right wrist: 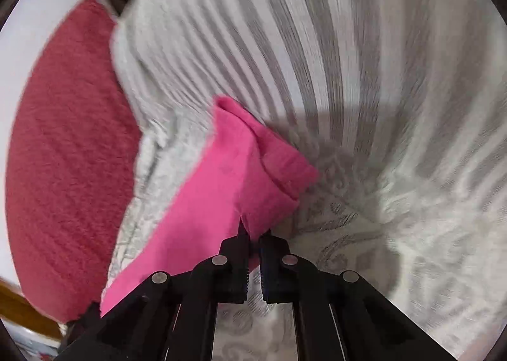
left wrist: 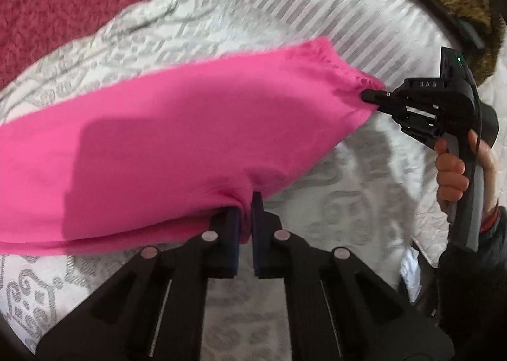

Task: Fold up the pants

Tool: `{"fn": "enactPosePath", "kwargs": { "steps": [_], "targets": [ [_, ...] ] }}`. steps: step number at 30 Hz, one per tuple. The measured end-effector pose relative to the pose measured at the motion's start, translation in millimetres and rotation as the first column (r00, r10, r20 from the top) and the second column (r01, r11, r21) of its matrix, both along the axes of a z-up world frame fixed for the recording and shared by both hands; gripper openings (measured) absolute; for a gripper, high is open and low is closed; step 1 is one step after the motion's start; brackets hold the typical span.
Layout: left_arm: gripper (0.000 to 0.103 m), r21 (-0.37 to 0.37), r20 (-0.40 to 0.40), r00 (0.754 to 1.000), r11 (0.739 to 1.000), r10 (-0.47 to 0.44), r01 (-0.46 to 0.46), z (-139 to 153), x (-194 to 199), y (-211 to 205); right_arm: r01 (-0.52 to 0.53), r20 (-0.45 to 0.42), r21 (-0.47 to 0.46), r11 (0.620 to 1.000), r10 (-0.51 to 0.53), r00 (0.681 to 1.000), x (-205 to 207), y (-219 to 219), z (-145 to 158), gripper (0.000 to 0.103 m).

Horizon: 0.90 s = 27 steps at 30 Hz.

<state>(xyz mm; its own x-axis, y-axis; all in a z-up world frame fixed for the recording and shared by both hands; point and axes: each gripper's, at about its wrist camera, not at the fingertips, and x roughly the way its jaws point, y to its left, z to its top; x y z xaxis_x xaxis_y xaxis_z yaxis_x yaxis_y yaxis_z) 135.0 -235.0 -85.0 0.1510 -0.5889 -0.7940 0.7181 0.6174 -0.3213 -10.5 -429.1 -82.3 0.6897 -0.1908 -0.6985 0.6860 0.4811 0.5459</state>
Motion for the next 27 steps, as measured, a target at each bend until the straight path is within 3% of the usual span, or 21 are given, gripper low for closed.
{"fn": "enactPosePath", "kwargs": {
  "steps": [4, 6, 10, 14, 18, 22, 25, 27],
  "targets": [
    [0.007, -0.047, 0.011, 0.998, 0.997, -0.068, 0.068, 30.6, -35.3, 4.7, -0.03, -0.011, -0.123, 0.992, 0.029, 1.0, -43.1, 21.6, 37.4, 0.004],
    [0.007, -0.05, 0.027, 0.994, 0.993, -0.107, 0.109, 39.4, -60.3, 2.2, -0.018, -0.046, -0.156, 0.988, 0.011, 0.999, -72.1, 26.8, 38.9, 0.004],
    [0.007, -0.036, 0.013, 0.988, 0.988, -0.153, 0.153, 32.5, -100.6, -5.8, 0.023, -0.107, -0.1, 0.995, -0.033, 0.994, -118.9, 21.0, 6.9, 0.006],
    [0.007, 0.061, 0.008, 0.987, 0.985, -0.163, 0.162, 10.5, -119.6, -14.2, 0.05, -0.138, 0.044, 0.998, -0.044, 0.989, -144.0, 7.2, -33.6, 0.014],
    [0.01, 0.074, -0.019, 0.993, 0.99, -0.119, 0.12, 9.4, -121.2, -0.3, 0.073, -0.165, 0.007, 0.997, -0.071, 0.984, -152.6, 12.8, -28.0, 0.027],
    [0.029, 0.054, 0.006, 0.999, 0.998, -0.041, 0.041, 23.8, -117.8, 32.1, 0.109, -0.174, -0.057, 0.992, -0.117, 0.978, -161.4, 24.3, -10.0, 0.029],
    [0.032, 0.021, 0.011, 0.997, 0.997, 0.08, -0.08, 35.0, -104.6, 76.9, 0.09, -0.174, -0.156, 0.984, -0.117, 0.978, -157.3, 44.1, 12.3, 0.029],
    [0.037, 0.006, 0.009, 0.978, 0.978, 0.209, -0.209, 39.6, -89.7, 119.0, 0.001, -0.162, -0.186, 0.983, -0.031, 0.986, -141.4, 62.6, 24.8, 0.029]
  ]
}}
